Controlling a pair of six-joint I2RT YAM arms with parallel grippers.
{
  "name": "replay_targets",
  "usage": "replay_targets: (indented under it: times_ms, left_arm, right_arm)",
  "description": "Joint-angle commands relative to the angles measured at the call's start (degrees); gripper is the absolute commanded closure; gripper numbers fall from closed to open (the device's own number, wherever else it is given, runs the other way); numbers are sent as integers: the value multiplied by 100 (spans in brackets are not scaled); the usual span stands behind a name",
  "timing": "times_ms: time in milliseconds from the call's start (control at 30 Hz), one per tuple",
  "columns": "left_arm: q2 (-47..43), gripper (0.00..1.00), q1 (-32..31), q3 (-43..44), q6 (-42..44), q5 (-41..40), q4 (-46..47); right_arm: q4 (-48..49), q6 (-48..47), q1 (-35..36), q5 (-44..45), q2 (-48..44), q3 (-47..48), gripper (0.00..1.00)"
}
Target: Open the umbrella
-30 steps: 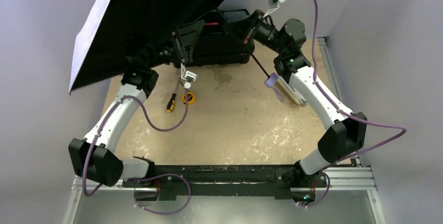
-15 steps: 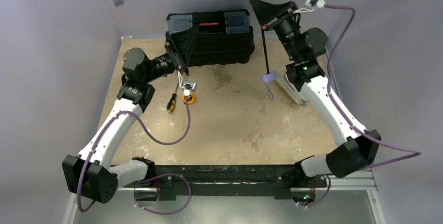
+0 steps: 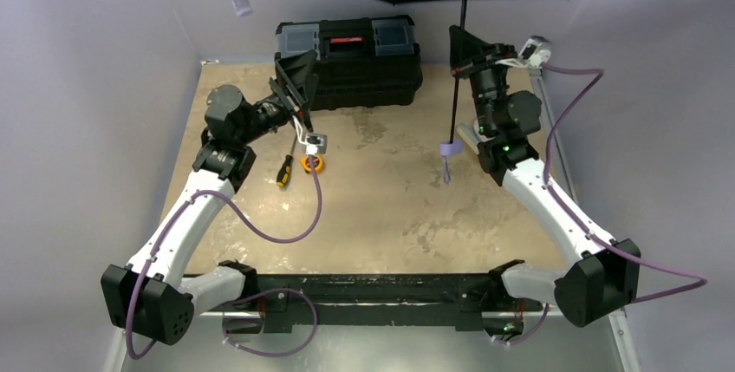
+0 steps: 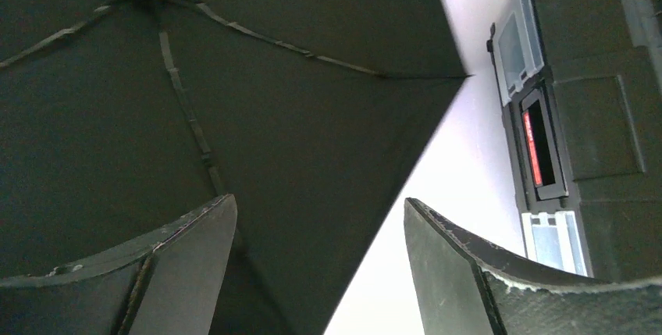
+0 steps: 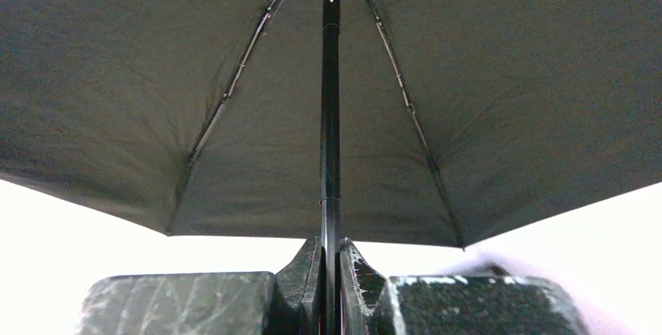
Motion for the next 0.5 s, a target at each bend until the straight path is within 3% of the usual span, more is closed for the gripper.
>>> replay_targets:
  times_ms: [0,233,267,333,400,467]
  left_arm:
    - [-103,22,-18,0,-175,-118,-122]
    - [-165,23,-18,-18,-91,-285,-416]
    - [-176,23,-18,-18,-76,-288,-448]
    - [-161,23,-18,13,-21,-289,-540]
    - [-120,23,-18,53,30,-280,-628]
    - [-58,23,-18,103,75,-293,-673]
  right_arm:
    - [469,-52,-34,873,-80,-513,100]
    - [544,397,-172,1309,-323,-1278,100]
    - [556,399,-175,1245,-393,-1397,90]
    - [569,431,-177,1098,-487,-1625,84]
    - [666,293,-173,747,-565,-1898,52]
    - [700,134,-173,460,-679,-2194,29]
